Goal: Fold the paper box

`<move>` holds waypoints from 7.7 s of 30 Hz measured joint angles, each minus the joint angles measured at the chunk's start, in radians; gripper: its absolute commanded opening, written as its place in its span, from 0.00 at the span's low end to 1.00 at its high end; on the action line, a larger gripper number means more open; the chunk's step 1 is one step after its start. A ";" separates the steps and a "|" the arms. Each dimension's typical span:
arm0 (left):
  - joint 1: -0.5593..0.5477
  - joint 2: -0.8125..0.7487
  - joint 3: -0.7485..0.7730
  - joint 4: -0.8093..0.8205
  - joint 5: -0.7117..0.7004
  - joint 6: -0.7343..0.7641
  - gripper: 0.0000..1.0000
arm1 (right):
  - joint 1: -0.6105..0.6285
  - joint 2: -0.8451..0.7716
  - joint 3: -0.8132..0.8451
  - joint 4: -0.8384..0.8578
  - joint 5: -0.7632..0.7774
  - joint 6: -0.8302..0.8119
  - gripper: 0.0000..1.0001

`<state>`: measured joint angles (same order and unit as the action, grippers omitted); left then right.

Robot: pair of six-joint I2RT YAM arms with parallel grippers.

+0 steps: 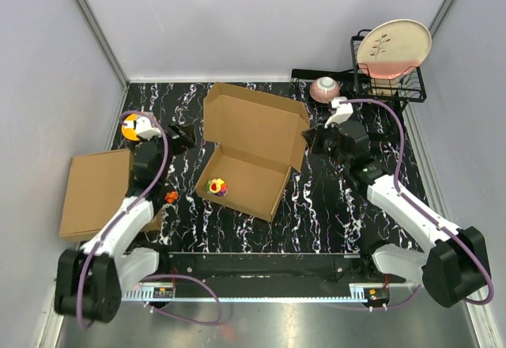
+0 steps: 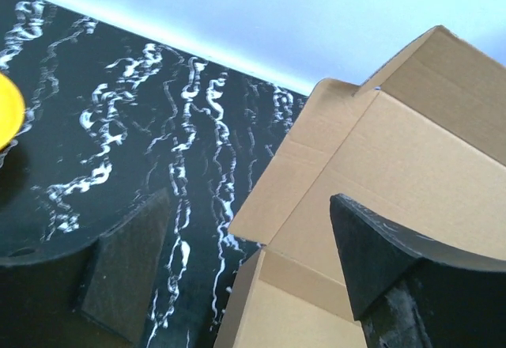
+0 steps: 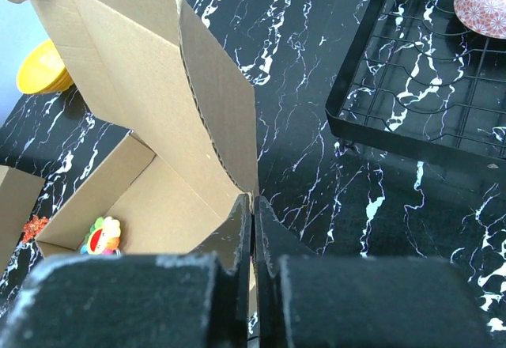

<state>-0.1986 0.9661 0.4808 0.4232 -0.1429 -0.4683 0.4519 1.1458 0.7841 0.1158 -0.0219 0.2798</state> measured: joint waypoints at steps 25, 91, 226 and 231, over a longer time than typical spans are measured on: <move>0.301 0.709 0.203 0.824 0.870 -0.507 0.64 | 0.000 0.006 -0.007 0.021 -0.052 0.000 0.00; -0.201 0.443 -0.021 0.689 0.138 0.163 0.13 | 0.053 -0.009 -0.007 0.022 0.206 -0.026 0.00; -0.953 -0.441 0.015 -1.009 -0.945 -0.521 0.51 | 0.355 0.164 -0.294 0.320 0.171 0.220 0.31; -0.953 -0.469 0.018 -0.869 -0.968 -0.368 0.76 | 0.355 0.188 -0.303 0.303 0.151 0.239 0.31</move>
<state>-1.1511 0.4969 0.4984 -0.4454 -1.1110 -0.8360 0.8070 1.3342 0.4812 0.4191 0.1291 0.5190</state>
